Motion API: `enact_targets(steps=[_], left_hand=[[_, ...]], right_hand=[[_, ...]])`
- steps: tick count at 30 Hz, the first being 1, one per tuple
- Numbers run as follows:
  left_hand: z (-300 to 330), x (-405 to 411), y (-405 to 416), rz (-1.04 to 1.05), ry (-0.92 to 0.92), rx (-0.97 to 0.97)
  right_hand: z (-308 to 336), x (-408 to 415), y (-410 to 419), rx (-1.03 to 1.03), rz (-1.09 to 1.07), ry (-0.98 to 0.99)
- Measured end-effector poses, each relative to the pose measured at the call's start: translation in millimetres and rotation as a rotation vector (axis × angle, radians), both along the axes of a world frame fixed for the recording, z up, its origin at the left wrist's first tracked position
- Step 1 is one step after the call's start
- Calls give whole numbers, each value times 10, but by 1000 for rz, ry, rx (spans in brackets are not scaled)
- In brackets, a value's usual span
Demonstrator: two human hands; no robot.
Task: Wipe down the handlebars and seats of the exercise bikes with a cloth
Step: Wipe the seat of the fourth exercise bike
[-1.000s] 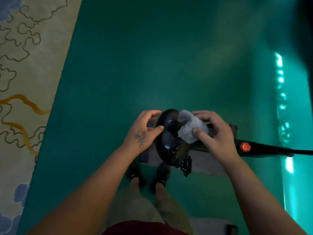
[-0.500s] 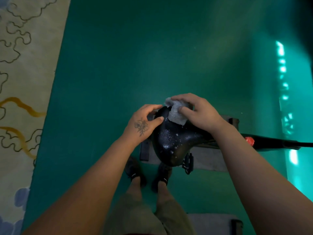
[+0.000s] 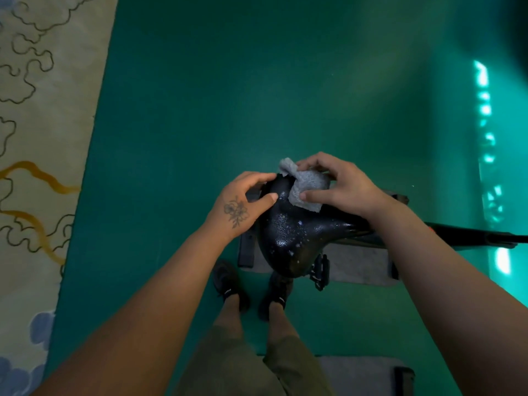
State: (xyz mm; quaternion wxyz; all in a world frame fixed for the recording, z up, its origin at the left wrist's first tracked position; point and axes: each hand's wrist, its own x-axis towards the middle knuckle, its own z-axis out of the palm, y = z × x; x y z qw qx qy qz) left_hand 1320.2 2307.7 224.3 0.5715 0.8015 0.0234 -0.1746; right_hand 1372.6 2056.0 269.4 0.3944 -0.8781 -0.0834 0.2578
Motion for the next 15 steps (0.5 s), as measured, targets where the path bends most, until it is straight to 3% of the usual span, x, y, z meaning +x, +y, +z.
enact_targets(steps=[15], left_hand=[[-34,33,-6,-26,-19,43]], right_hand=[[-57,117,294,-8,28,-46]])
